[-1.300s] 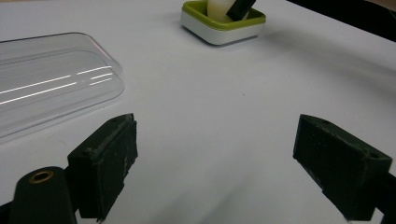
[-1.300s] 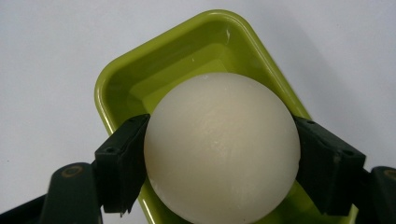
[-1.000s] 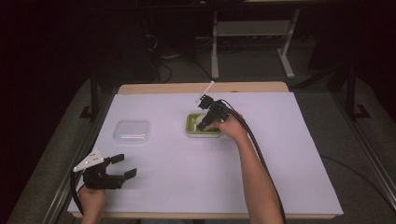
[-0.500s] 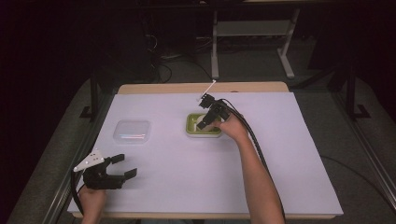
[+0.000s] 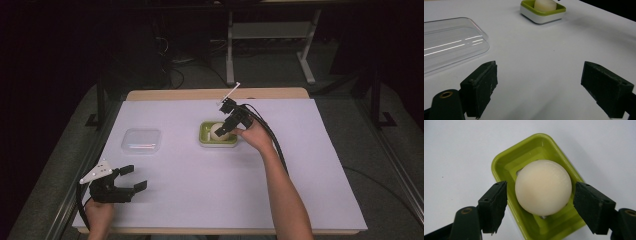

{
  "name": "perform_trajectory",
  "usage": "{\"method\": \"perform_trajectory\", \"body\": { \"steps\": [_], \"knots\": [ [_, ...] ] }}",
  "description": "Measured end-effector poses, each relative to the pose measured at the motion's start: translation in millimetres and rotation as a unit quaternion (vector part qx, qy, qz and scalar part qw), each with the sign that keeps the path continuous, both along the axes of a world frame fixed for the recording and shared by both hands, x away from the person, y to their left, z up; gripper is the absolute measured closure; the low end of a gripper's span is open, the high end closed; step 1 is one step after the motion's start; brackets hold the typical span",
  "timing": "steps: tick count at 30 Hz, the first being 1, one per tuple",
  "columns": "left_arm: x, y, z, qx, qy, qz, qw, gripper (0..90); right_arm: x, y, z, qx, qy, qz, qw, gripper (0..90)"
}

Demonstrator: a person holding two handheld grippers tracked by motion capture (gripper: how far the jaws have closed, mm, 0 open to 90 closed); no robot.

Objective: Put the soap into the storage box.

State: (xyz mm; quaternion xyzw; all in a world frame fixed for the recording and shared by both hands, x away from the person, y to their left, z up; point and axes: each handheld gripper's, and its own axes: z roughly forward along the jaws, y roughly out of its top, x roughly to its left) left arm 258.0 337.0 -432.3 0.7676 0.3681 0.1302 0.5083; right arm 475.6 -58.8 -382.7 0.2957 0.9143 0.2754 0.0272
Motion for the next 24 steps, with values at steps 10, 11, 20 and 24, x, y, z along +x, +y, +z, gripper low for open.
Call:
{"method": "perform_trajectory", "body": {
  "steps": [10, 11, 20, 24],
  "knots": [
    [-0.4, -0.7, 0.0, -0.003, 0.001, 0.0, 1.0, 13.2, -10.6, -17.3, 7.3, 0.024, 0.008, -0.005, 0.9997, 26.6],
    [-0.4, -0.9, 0.0, -0.004, 0.001, 0.001, 1.0, 13.2, -11.6, -18.0, 7.2, 0.024, 0.005, -0.002, 0.9997, 26.7],
    [-0.3, -1.2, -0.3, -0.004, 0.002, 0.001, 1.0, 13.1, -22.9, -27.1, 9.2, 0.03, 0.005, 0.005, 0.9995, 26.4],
    [-0.3, -1.8, -0.5, -0.005, 0.003, 0.001, 1.0, 13.1, -30.3, -35.4, 15.6, 0.044, 0.003, 0.005, 0.999, 26.6]
  ]
}}
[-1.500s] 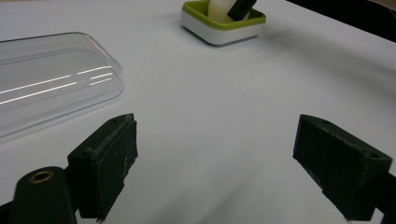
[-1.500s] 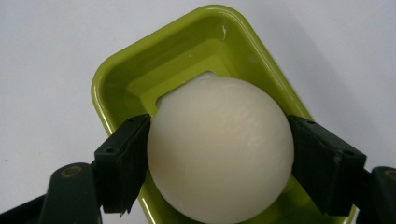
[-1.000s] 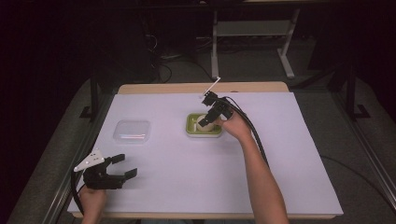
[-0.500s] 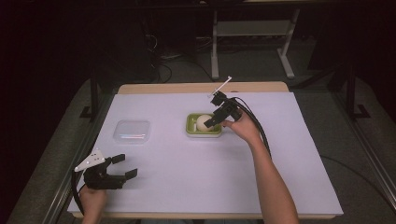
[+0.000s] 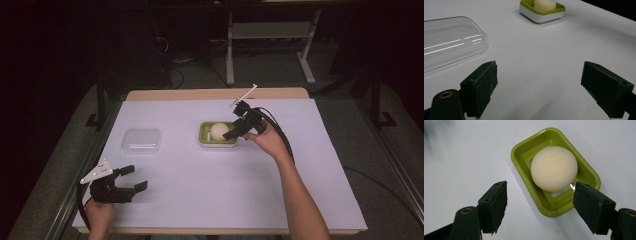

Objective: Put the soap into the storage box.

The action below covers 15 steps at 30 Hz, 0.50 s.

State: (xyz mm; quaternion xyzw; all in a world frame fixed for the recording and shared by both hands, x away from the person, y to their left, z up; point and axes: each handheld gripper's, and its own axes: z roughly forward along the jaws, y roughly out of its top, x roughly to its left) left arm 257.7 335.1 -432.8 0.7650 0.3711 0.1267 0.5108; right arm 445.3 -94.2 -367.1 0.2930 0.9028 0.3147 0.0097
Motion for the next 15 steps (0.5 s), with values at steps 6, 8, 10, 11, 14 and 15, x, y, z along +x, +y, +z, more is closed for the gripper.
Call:
{"method": "perform_trajectory", "body": {
  "steps": [6, 8, 10, 11, 14, 15],
  "knots": [
    [-0.1, 0.0, 0.0, 0.0, 0.0, 0.0, 1.0, 13.1, -10.7, -8.7, 1.3, 0.005, -0.003, 0.004, 1.0, 26.1],
    [-0.1, -0.1, -0.1, 0.0, 0.001, 0.0, 1.0, 13.1, -12.4, -9.9, 0.5, 0.004, -0.007, 0.007, 0.9999, 26.3],
    [-0.3, -0.3, -0.1, 0.0, 0.001, 0.0, 1.0, 13.1, -17.1, -11.6, -0.3, 0.01, -0.001, 0.005, 0.9999, 26.6],
    [-0.3, -0.3, -0.2, 0.0, 0.001, 0.0, 1.0, 13.1, -19.2, -12.8, -0.8, 0.012, 0.0, 0.004, 0.9999, 26.5],
    [-0.4, -0.8, -0.6, 0.0, 0.002, -0.001, 1.0, 13.1, -24.8, -17.4, -3.3, 0.021, 0.002, 0.005, 0.9998, 26.6],
    [-0.1, -0.7, -0.6, 0.004, 0.002, -0.004, 1.0, 13.2, -26.8, -18.9, -4.2, 0.022, 0.002, 0.005, 0.9997, 26.6]
  ]
}}
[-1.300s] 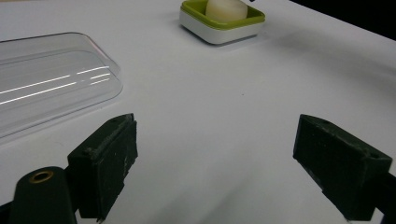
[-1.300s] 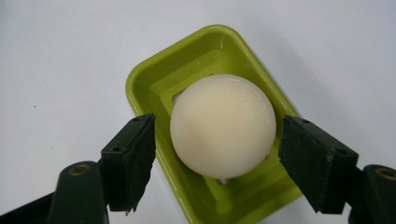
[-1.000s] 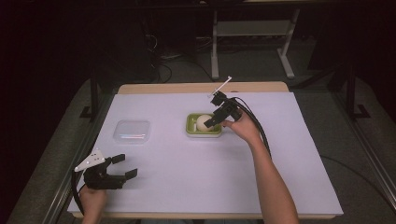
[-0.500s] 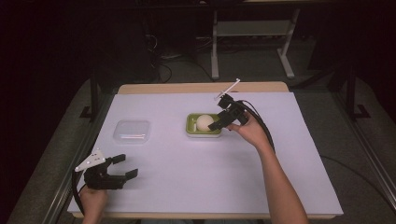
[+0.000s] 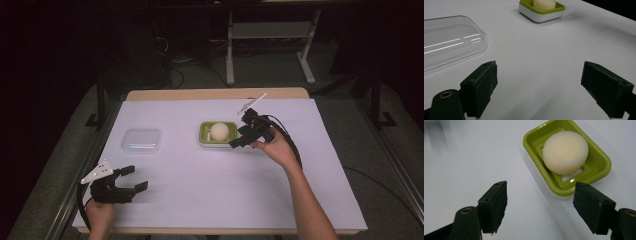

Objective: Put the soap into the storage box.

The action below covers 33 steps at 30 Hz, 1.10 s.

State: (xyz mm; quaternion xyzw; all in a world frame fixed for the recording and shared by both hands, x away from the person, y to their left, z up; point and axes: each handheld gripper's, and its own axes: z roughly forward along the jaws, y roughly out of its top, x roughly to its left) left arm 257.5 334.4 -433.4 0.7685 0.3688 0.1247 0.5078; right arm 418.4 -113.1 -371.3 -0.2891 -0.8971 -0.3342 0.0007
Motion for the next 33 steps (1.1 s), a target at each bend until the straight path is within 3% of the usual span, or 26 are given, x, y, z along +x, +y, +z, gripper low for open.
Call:
{"method": "perform_trajectory", "body": {
  "steps": [17, 33],
  "knots": [
    [-0.3, -1.7, -0.8, -0.001, 0.001, 0.0, 1.0, 13.2, -40.0, -33.6, -12.6, 0.017, 0.004, -0.005, 0.9998, 27.7],
    [-1.0, -1.5, -1.0, 0.002, 0.001, 0.003, 1.0, 13.2, -68.1, -50.2, -23.5, 0.029, 0.001, -0.003, 0.9996, 27.3]
  ]
}}
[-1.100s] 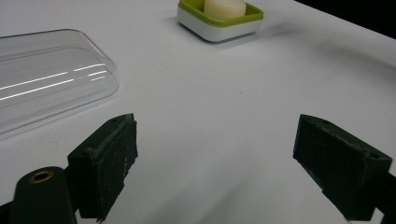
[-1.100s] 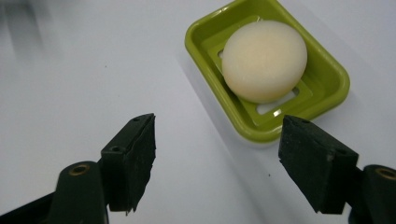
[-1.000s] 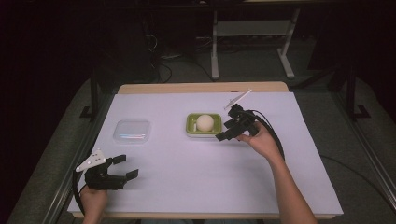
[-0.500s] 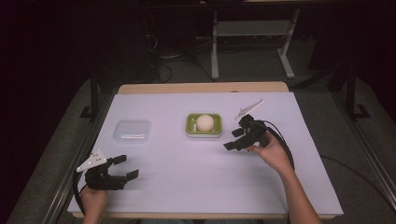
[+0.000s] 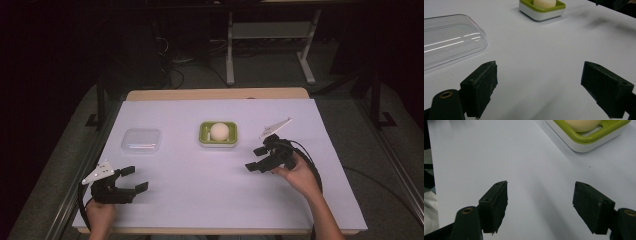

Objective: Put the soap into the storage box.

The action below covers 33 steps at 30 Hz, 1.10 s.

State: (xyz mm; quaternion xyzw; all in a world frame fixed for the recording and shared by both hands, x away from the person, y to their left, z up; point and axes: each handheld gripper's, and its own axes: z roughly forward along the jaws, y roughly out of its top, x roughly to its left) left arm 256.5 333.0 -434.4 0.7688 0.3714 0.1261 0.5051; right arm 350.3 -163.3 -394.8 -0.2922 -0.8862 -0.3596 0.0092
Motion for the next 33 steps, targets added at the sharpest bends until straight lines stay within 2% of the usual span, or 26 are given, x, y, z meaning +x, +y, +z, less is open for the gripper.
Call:
{"method": "perform_trajectory", "body": {
  "steps": [3, 8, 21, 23, 33],
  "knots": [
    [-0.2, -0.2, 0.2, 0.0, 0.0, 0.001, 1.0, 13.1, -3.8, -1.3, 1.2, 0.005, -0.004, 0.001, 1.0, 27.6],
    [-0.3, 0.0, 0.3, 0.003, -0.001, 0.0, 1.0, 13.2, -11.3, -4.7, 0.0, 0.0, -0.008, -0.002, 1.0, 27.1],
    [-0.3, -0.1, 0.2, -0.002, -0.002, 0.0, 1.0, 13.1, -24.7, -15.6, -11.3, 0.003, 0.0, -0.007, 1.0, 26.9],
    [-0.4, -0.1, 0.3, -0.001, -0.002, 0.001, 1.0, 13.2, -28.3, -18.3, -12.2, 0.009, 0.003, -0.011, 0.9999, 26.7],
    [-0.5, -1.6, 0.7, 0.003, -0.003, -0.002, 1.0, 13.1, -40.2, -29.0, -20.3, 0.011, 0.003, -0.017, 0.9998, 26.7]
  ]
}}
